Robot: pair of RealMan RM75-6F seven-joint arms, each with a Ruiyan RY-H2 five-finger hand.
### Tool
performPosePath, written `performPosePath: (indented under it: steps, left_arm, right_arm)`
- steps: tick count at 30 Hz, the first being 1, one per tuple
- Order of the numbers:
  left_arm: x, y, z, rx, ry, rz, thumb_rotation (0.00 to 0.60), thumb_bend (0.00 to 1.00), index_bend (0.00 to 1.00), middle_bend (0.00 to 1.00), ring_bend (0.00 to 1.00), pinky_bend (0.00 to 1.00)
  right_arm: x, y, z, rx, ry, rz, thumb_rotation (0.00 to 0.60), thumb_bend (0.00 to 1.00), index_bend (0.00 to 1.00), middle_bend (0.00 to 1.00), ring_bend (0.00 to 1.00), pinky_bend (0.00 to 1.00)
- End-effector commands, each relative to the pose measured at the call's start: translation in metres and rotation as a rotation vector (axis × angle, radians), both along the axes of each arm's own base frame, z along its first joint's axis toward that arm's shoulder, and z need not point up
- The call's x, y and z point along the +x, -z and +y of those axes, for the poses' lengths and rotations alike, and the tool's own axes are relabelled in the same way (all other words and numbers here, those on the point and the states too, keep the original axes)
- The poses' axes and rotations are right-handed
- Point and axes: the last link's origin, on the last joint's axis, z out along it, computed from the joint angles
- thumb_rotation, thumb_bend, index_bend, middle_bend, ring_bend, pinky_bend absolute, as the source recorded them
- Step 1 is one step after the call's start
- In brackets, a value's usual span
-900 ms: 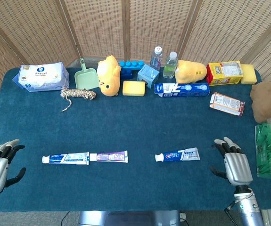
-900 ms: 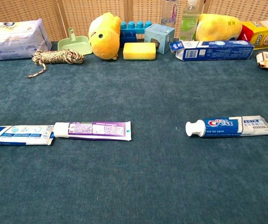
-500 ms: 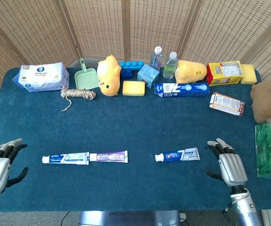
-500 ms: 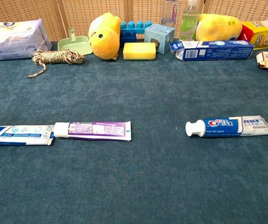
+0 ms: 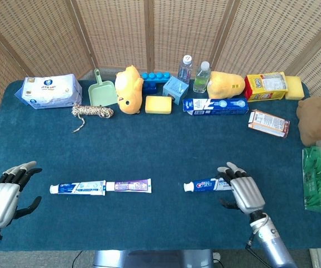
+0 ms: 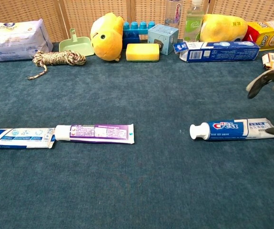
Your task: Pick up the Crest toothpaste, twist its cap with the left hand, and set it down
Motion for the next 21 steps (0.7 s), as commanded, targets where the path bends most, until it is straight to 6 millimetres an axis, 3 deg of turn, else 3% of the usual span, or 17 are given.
performPosePath:
  steps: [1,8,21]
  left_arm:
    - [-0.003,0.003,0.001,-0.011,-0.008,0.003,0.600,0.28,0.20,0.15,0.16,0.15]
    - [-0.004,0.008,0.006,-0.025,-0.013,0.007,0.600,0.28,0.20,0.14,0.16,0.15]
    - [-0.005,0.012,0.010,-0.025,-0.018,0.008,0.600,0.28,0.19,0.14,0.16,0.15]
  right_arm:
    - [0.005,0.021,-0.012,0.065,-0.014,0.056,0.600,0.22,0.35,0.23,0.07,0.21]
    - [0.003,0.040,-0.028,0.077,-0.006,0.123,0.600,0.22,0.35,0.23,0.07,0.21]
    - [-0.002,0.049,-0.040,0.068,-0.006,0.183,0.600,0.21,0.37,0.23,0.07,0.21]
